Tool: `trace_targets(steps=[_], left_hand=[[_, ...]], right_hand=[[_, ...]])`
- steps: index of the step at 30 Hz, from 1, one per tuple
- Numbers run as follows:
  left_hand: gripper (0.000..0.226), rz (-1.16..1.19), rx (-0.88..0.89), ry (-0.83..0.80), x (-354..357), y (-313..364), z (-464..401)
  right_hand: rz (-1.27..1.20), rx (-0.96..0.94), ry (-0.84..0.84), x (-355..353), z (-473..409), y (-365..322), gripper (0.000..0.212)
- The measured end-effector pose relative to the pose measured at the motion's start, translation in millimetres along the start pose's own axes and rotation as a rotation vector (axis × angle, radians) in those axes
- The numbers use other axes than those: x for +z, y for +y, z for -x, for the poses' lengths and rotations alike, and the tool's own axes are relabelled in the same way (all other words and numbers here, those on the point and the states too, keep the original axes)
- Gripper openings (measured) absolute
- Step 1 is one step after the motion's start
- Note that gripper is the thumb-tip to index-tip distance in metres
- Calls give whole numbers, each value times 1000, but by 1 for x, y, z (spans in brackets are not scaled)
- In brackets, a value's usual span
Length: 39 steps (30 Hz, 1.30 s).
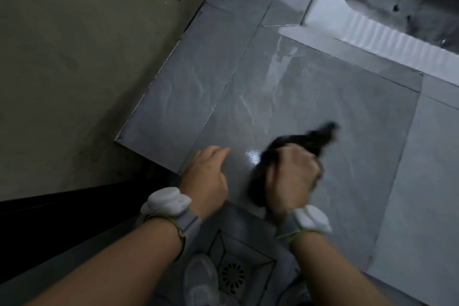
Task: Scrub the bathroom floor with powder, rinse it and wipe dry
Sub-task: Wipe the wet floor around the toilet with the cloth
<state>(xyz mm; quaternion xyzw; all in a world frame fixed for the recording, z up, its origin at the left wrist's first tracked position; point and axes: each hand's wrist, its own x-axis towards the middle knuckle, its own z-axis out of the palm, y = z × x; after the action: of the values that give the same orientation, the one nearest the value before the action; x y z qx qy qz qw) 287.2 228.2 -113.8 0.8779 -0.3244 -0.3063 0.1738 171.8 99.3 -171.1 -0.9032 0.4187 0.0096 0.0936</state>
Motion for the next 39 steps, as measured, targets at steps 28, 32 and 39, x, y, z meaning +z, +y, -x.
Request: trace_targets(steps=[28,32,39], left_hand=[[77,-366,-39,-162,26,130,-164],[86,-428,-91,-177,33,135,-169],[88,-432,-121,-174,32,140,-169]], right_hand=[[-2,133,132,-30,-164,252,59],[-180,828,145,-43,-220,251,57],[-343,-423,-101,-25,-231,111,50]])
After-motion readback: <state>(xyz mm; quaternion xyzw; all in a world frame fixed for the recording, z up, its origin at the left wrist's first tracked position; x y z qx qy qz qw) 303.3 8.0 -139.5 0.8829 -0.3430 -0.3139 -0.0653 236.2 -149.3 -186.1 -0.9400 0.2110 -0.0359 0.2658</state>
